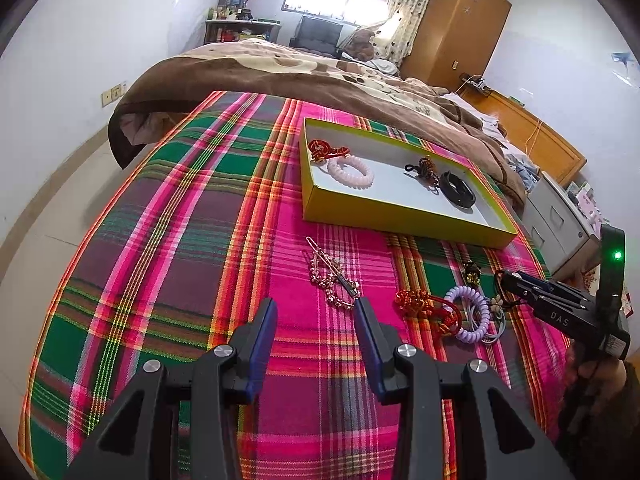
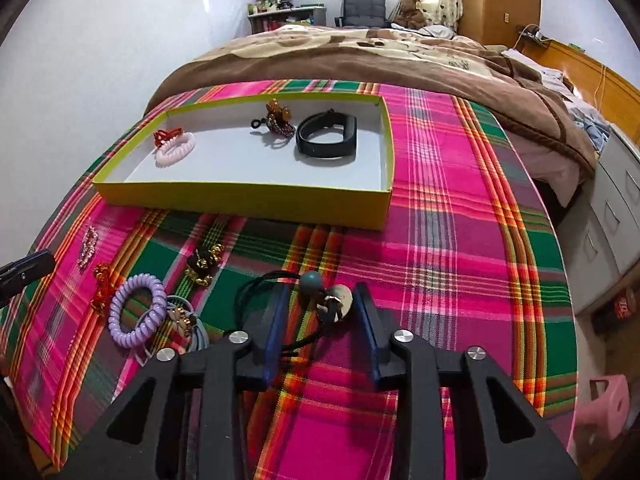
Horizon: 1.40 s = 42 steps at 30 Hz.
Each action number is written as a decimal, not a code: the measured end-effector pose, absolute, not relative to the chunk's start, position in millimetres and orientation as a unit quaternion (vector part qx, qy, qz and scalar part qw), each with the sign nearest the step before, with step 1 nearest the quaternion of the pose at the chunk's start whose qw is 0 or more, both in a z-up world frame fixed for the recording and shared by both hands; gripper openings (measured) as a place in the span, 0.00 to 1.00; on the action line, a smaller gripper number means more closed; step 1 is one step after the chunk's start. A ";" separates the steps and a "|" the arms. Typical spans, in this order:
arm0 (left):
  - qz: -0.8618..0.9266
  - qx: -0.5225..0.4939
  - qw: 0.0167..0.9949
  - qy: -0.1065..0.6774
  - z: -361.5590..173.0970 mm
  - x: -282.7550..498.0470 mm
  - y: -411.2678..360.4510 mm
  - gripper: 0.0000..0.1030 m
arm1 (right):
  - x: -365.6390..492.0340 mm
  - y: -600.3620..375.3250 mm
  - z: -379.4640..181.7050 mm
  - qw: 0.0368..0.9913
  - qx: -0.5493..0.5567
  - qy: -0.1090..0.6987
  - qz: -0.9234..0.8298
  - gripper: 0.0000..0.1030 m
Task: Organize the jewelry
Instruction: 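Withdraw both tools from the box toward the lilac hair tie and earrings, then grasp the rhinestone hair clip with the left tool while the right tool grasps the black beaded cord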
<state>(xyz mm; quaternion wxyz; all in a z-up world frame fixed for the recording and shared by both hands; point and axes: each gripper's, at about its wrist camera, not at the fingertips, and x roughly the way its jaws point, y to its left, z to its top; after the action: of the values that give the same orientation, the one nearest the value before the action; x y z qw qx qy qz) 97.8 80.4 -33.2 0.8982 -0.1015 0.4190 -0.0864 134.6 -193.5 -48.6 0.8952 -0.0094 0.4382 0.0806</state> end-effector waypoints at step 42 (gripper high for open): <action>-0.012 -0.016 0.895 0.446 -48.3 136.6 43.5 0.50 | 111.2 -200.3 -26.4 0.915 0.049 0.388 0.095 0.17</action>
<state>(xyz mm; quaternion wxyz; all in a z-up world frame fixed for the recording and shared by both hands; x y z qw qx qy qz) 136.6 43.5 -48.3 0.8948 -0.0160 0.4461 -0.0119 111.2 -200.3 -26.4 0.9154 0.0491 0.3879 0.0954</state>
